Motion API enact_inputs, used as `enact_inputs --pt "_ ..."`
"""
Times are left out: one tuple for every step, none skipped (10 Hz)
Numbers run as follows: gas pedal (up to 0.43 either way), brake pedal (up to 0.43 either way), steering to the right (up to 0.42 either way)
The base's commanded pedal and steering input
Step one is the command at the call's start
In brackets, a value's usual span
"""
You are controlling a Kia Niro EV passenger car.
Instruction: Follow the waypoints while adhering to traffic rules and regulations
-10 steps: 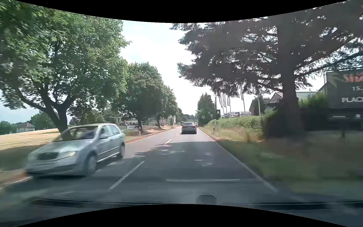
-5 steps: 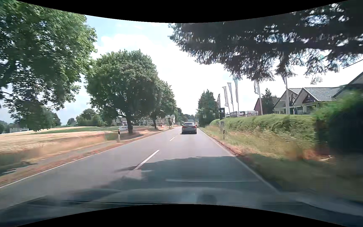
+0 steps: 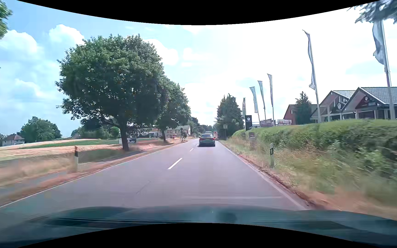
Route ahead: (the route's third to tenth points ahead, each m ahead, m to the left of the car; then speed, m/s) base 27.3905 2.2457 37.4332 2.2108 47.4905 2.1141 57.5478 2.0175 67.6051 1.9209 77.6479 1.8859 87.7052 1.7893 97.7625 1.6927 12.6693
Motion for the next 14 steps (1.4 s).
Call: enact_inputs --pt "0.15 0.0 -0.001" --pt "0.15 0.0 0.0" --pt "0.15 0.0 -0.001" --pt "0.15 0.0 0.0" --pt "0.15 0.0 -0.001" --pt "0.15 0.0 0.0" --pt "0.15 0.0 0.0" --pt "0.15 0.0 0.0" --pt "0.157 0.0 0.0" --pt "0.157 0.0 0.0" --pt "0.157 0.0 0.0" --pt "0.157 0.0 0.0" --pt "0.169 0.0 0.0" --pt "0.169 0.0 -0.001"
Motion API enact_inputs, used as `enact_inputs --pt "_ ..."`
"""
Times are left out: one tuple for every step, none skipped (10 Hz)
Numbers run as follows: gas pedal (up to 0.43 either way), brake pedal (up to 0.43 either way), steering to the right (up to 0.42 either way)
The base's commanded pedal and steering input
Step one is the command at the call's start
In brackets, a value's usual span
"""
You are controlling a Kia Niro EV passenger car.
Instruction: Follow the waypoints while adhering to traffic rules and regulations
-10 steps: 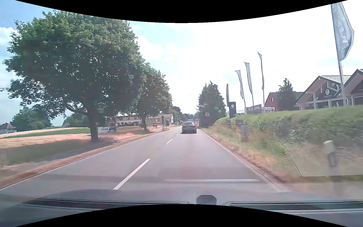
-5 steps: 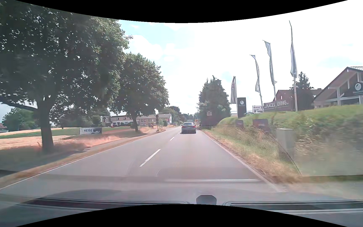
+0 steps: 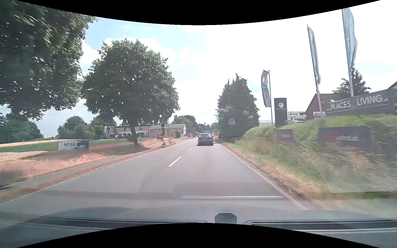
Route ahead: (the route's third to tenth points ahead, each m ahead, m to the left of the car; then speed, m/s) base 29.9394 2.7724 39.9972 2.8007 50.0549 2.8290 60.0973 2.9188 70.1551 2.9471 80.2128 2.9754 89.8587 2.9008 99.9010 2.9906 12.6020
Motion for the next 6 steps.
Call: enact_inputs --pt "0.177 0.0 -0.002" --pt "0.177 0.0 -0.002" --pt "0.177 0.0 -0.002" --pt "0.177 0.0 -0.002" --pt "0.177 0.0 -0.002" --pt "0.177 0.0 -0.002"
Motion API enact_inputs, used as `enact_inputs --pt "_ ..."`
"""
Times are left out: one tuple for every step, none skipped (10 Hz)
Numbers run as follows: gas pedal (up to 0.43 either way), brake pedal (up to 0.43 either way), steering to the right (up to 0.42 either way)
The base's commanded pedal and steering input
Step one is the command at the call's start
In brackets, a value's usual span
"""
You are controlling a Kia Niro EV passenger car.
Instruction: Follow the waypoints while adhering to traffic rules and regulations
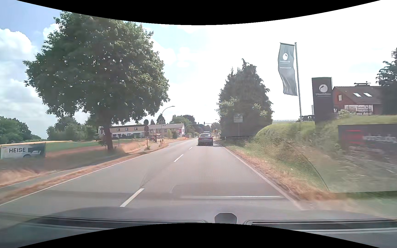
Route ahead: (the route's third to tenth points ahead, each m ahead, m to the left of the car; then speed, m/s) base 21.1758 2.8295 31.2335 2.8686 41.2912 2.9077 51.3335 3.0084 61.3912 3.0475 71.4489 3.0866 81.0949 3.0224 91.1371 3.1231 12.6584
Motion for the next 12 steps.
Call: enact_inputs --pt "0.177 0.0 -0.002" --pt "0.177 0.0 -0.001" --pt "0.177 0.0 -0.001" --pt "0.177 0.0 -0.001" --pt "0.177 0.0 0.0" --pt "0.177 0.0 0.0" --pt "0.177 0.0 0.0" --pt "0.177 0.0 0.0" --pt "0.177 0.0 -0.001" --pt "0.177 0.0 -0.001" --pt "0.177 0.0 -0.002" --pt "0.177 0.0 -0.003"
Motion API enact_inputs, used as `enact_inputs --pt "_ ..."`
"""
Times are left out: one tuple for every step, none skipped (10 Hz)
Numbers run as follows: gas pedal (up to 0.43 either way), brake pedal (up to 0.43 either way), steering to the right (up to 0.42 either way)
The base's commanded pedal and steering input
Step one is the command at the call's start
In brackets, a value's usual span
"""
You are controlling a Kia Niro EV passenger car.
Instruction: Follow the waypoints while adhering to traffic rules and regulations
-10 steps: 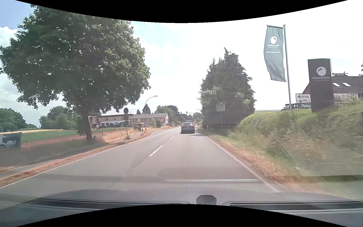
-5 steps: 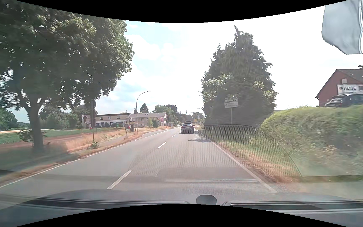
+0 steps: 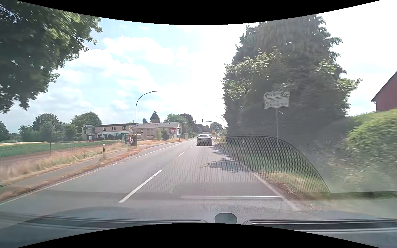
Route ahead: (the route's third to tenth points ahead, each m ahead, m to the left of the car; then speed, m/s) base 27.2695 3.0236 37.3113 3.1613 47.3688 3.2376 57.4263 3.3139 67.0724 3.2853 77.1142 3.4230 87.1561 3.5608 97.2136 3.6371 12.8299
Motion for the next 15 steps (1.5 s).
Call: enact_inputs --pt "0.177 0.0 -0.003" --pt "0.177 0.0 -0.003" --pt "0.177 0.0 -0.003" --pt "0.177 0.0 -0.003" --pt "0.177 0.0 -0.003" --pt "0.177 0.0 -0.003" --pt "0.177 0.0 -0.003" --pt "0.177 0.0 -0.003" --pt "0.177 0.0 -0.003" --pt "0.177 0.0 -0.003" --pt "0.177 0.0 -0.003" --pt "0.177 0.0 -0.004" --pt "0.177 0.0 -0.003" --pt "0.177 0.0 -0.004" --pt "0.169 0.0 -0.004"
